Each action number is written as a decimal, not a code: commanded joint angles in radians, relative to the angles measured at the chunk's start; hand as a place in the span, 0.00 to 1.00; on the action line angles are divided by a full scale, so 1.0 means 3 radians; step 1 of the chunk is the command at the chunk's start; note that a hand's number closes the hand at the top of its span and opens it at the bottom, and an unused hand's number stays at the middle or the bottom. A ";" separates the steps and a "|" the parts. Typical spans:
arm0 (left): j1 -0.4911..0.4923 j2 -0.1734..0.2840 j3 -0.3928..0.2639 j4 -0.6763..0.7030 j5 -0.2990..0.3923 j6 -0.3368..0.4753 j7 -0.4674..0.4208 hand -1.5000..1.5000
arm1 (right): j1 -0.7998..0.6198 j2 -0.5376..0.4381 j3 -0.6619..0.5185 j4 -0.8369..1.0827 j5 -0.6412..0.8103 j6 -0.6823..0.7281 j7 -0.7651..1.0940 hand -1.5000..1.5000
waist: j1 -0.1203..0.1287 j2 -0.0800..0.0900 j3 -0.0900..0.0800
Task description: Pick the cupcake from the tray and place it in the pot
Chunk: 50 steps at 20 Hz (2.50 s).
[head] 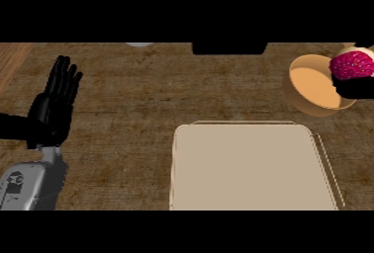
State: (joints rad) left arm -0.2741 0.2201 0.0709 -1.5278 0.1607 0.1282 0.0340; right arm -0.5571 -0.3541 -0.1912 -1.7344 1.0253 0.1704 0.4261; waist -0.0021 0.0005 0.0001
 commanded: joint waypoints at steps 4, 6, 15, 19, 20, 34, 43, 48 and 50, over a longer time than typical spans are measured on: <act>-0.0034 0.0033 0.0087 0.0017 0.0047 -0.0083 0.0047 0.50 | -0.0015 -0.0425 -0.0611 0.0812 -0.0472 -0.0302 -0.0774 1.00 | 0.0019 0.0006 0.0001; -0.0020 0.0107 0.0134 -0.0034 0.0055 -0.0135 0.0074 0.50 | -0.0062 -0.0553 -0.0665 0.1067 -0.0548 -0.0323 -0.0995 1.00 | 0.0022 0.0005 0.0000; -0.0123 -0.0093 0.0011 0.0012 -0.0116 0.0028 0.0060 0.50 | -0.0481 -0.0702 -0.0644 0.2739 -0.0347 -0.1135 -0.1722 1.00 | 0.0051 0.0014 0.0002; -0.0195 -0.0108 -0.0022 0.0079 -0.0145 0.0019 0.0056 0.50 | -0.0687 -0.0646 -0.0578 0.3262 -0.0300 -0.0941 -0.1594 1.00 | 0.0077 0.0026 0.0002; -0.0238 -0.0055 0.0056 0.0030 -0.0078 0.0011 0.0132 0.50 | -0.0784 -0.0679 -0.0652 0.3380 -0.0414 -0.0736 -0.1556 1.00 | 0.0097 0.0029 0.0003; 0.0011 -0.0031 0.0156 0.0026 -0.0006 -0.0152 -0.0092 0.50 | -0.0958 -0.0655 -0.1170 0.4005 -0.1225 -0.0660 -0.2729 0.00 | 0.0045 0.0011 0.0002; -0.0089 -0.0023 0.0160 0.0080 -0.0021 -0.0154 -0.0013 0.50 | -0.1167 -0.0837 -0.1780 0.4204 -0.1911 -0.0504 -0.2404 0.00 | 0.0041 0.0017 0.0003; -0.0008 -0.0121 0.0086 0.0107 -0.0147 -0.0088 -0.0148 0.50 | -0.1028 -0.1117 -0.1957 0.4262 -0.2177 -0.0367 -0.2656 0.00 | 0.0033 0.0018 0.0003; 0.0038 -0.0059 0.0056 -0.0184 -0.0085 -0.0127 0.0158 0.50 | -0.0944 -0.1295 -0.2028 0.4368 -0.2271 -0.0231 -0.2769 0.00 | 0.0054 0.0013 0.0005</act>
State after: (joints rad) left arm -0.2745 0.1976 0.0932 -1.5478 0.1385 0.0917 0.0538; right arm -0.8718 -0.6799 -0.7574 -0.4510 0.4040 0.0524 -0.3615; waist 0.0138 0.0052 0.0012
